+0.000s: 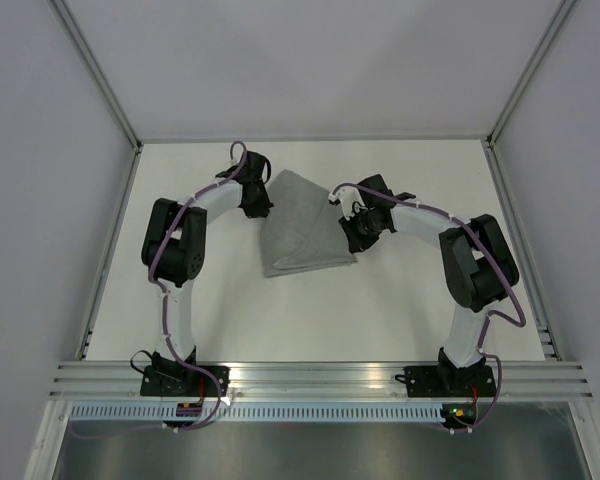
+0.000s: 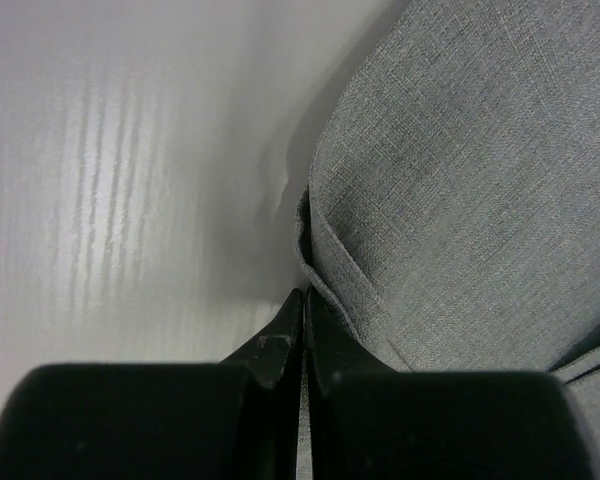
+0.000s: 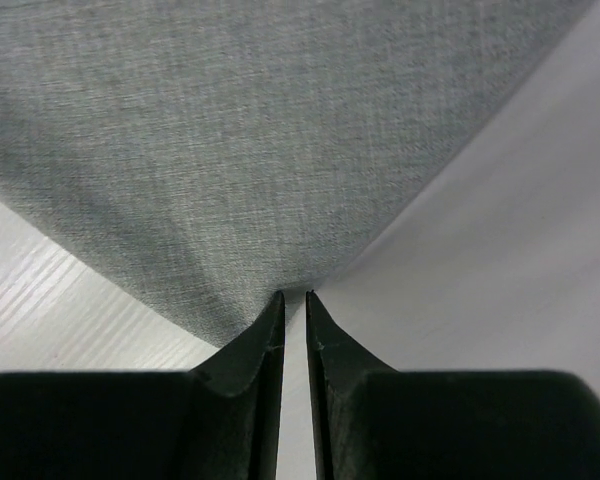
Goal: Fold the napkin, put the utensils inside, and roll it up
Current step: Fold the napkin, then roll the napkin with the utensil
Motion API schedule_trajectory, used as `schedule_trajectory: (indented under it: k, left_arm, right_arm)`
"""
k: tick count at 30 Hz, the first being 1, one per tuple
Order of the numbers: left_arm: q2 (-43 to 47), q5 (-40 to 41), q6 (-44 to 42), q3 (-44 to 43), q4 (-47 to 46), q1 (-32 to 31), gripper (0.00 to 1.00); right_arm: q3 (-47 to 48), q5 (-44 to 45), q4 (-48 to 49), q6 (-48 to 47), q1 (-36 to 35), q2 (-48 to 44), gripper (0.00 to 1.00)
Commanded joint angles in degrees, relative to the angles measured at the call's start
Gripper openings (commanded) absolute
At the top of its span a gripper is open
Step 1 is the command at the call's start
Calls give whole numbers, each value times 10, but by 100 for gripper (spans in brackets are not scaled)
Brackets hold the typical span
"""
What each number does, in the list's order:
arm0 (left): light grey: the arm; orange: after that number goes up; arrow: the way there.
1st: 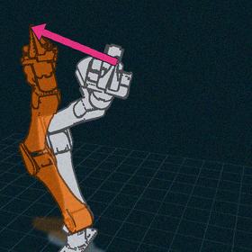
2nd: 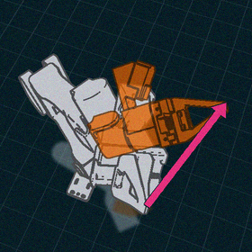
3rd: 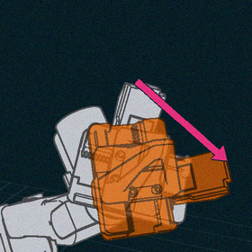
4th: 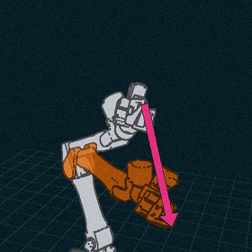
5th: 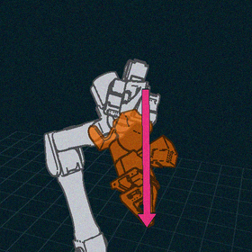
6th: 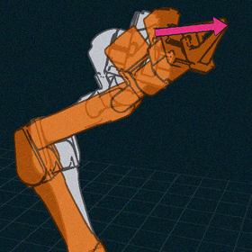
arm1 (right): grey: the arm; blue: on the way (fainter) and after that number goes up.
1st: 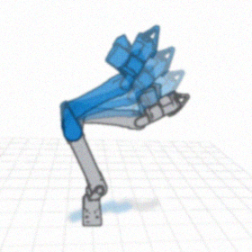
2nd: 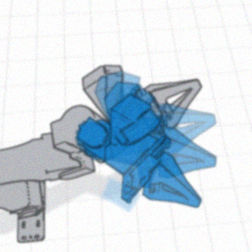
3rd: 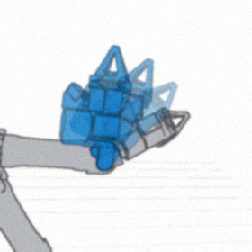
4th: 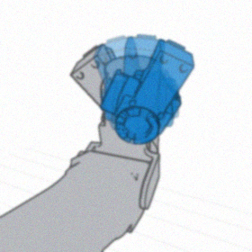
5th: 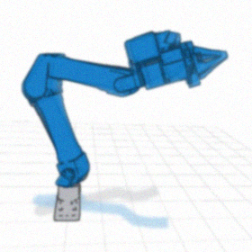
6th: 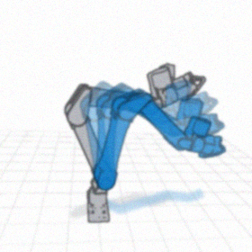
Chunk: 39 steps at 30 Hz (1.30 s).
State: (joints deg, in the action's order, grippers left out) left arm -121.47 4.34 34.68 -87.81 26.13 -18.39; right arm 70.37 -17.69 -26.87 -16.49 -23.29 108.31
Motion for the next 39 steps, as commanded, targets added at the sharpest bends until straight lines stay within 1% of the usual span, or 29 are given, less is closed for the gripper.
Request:
schedule_trajectory:
  k: [1,7,9,10,13,16,18,19,21,22,25,26,27,29,31,35,36,39]
  left_arm:
    - [-25,-29,-35,-33,25,-10,5]
    - [-47,-41,-57,-72,25,-18,10]
    - [-51,-40,-63,-82,29,-18,15]
    - [-49,-38,-64,-89,29,-17,20]
    - [-28,-20,-69,-87,27,-12,28]
    - [20,-26,-75,-71,10,7,46]
    - [48,-26,-79,-52,4,23,51]
    - [83,-24,-87,-43,-2,27,56]
    - [121,-13,-94,-15,-5,35,60]
    - [155,-13,-98,-4,-12,38,63]
    - [200,-8,-102,26,-20,39,67]
    - [227,-13,-102,33,-22,39,67]
    - [239,-31,-102,47,-24,39,67]
    - [286,-39,-96,65,-33,38,67]
    - [322,-64,-94,109,-51,37,67]
    - [392,-80,-91,155,-65,34,67]
    - [422,-85,-91,179,-82,31,67]
    - [468,-85,-98,201,-82,29,68]
  right_arm:
    - [-10,-15,-27,-6,-7,-41,19]
    - [-17,-7,-39,-4,-6,-47,20]
    - [-16,4,-43,-2,-8,-50,20]
    - [-15,11,-43,-3,-7,-52,20]
    - [-10,28,-43,-5,-4,-74,21]
    - [-14,55,-40,-17,-4,-113,25]
    - [-15,76,-28,-26,-4,-135,29]
    - [-13,85,-28,-30,-4,-140,31]
    - [-11,82,-38,-48,-4,-151,38]
    - [-10,60,-45,-55,-4,-159,46]
    - [-18,28,-48,-94,-11,-173,57]
    - [-21,28,-38,-102,-16,-180,61]
    - [-23,24,-37,-123,-24,-183,62]
    - [-20,21,-33,-145,-50,-183,63]
    - [-26,10,-25,-163,-77,-183,63]
    - [-59,10,25,-180,-112,-181,64]
    - [-69,16,39,-183,-126,-183,64]
    - [-92,17,74,-203,-153,-177,66]
